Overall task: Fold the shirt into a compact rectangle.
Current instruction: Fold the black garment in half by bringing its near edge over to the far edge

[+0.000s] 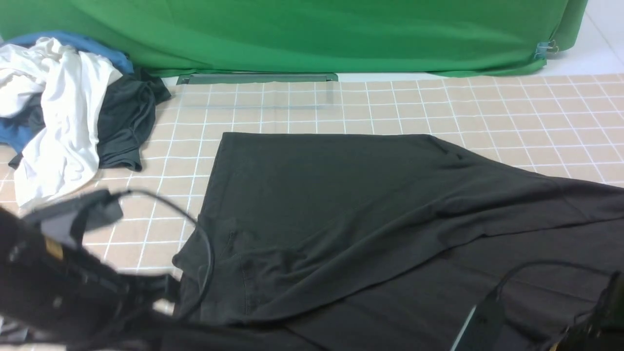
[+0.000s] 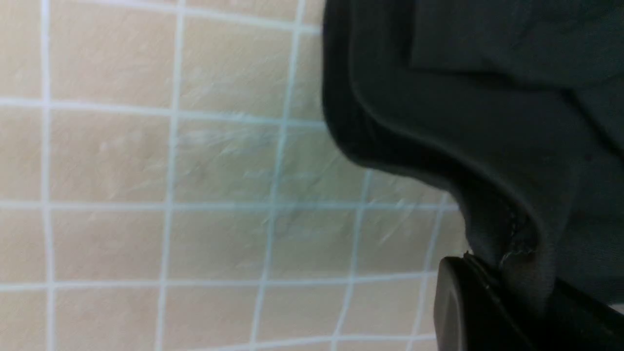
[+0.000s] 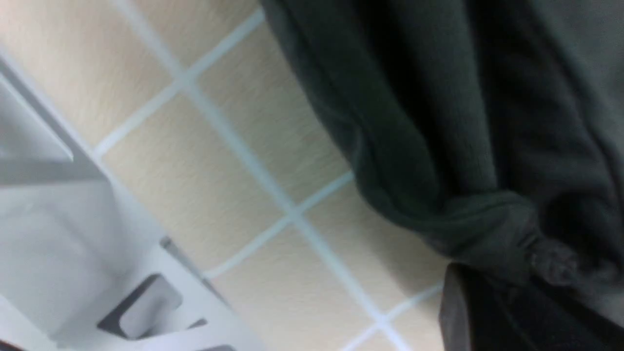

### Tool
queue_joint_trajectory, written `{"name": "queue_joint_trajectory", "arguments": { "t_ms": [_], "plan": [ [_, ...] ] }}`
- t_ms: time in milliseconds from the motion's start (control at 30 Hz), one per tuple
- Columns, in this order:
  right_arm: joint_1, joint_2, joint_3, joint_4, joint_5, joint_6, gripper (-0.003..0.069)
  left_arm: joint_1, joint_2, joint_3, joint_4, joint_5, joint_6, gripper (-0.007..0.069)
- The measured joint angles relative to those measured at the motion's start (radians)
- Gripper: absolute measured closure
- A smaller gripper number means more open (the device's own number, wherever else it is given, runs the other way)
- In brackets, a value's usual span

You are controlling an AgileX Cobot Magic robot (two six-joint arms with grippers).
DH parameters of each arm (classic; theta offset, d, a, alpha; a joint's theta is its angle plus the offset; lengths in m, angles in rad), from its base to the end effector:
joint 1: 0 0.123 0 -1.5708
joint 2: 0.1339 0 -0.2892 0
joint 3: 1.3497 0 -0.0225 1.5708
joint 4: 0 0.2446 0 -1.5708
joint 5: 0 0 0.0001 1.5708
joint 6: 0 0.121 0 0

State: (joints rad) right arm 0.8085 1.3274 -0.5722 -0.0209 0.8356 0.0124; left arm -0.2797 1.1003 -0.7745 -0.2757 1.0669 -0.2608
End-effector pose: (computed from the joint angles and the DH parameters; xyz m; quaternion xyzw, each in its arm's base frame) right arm 0.1273 0.1306 0.1559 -0.3936 0.9186 0.0061 0.0340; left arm 0.1651 -0.0774 0.2471 -0.0406 0.9822 -0.1584 0.0921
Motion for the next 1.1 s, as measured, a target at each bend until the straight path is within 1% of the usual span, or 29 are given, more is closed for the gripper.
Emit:
{"name": "queue_joint_trajectory", "arguments": {
  "t_ms": [100, 167, 200, 233, 267, 333, 367, 500, 600, 767, 900, 1100],
  "plan": [
    [-0.065, -0.001, -0.053, -0.026, 0.022, -0.012, 0.0604, 0.000, 0.025, -0.051, -0.026, -0.050, -0.001, 0.0594],
    [-0.123, 0.000, -0.093, -0.048, 0.022, -0.036, 0.0604, 0.003, 0.057, -0.094, -0.015, -0.096, -0.001, 0.0594],
    [-0.169, 0.004, -0.127, -0.065, 0.012, -0.043, 0.0604, 0.011, 0.083, -0.118, -0.008, -0.116, -0.001, 0.0594],
    [-0.177, 0.005, -0.132, -0.065, 0.008, -0.046, 0.0604, 0.015, 0.089, -0.129, -0.009, -0.118, -0.001, 0.0594],
    [-0.253, 0.019, -0.176, -0.073, -0.027, -0.055, 0.0604, 0.045, 0.134, -0.174, -0.009, -0.130, 0.000, 0.0594],
    [-0.317, 0.043, -0.232, -0.076, -0.078, -0.063, 0.0604, 0.089, 0.201, -0.226, -0.028, -0.142, 0.015, 0.0594],
    [-0.360, 0.067, -0.266, -0.077, -0.107, -0.077, 0.0604, 0.113, 0.237, -0.253, -0.052, -0.155, 0.037, 0.0594],
    [-0.461, 0.169, -0.394, -0.080, -0.204, -0.124, 0.0604, 0.171, 0.396, -0.368, -0.183, -0.256, 0.143, 0.0594],
    [-0.504, 0.260, -0.491, -0.081, -0.232, -0.142, 0.0604, 0.187, 0.503, -0.474, -0.209, -0.277, 0.166, 0.0594],
    [-0.545, 0.419, -0.630, -0.081, -0.269, -0.149, 0.0604, 0.208, 0.691, -0.651, -0.226, -0.318, 0.175, 0.0594],
    [-0.561, 0.537, -0.728, -0.083, -0.304, -0.155, 0.0604, 0.211, 0.836, -0.779, -0.226, -0.339, 0.177, 0.0594],
    [-0.566, 0.650, -0.808, -0.085, -0.343, -0.156, 0.0604, 0.222, 0.992, -0.906, -0.216, -0.356, 0.179, 0.0594]
  ]
}}
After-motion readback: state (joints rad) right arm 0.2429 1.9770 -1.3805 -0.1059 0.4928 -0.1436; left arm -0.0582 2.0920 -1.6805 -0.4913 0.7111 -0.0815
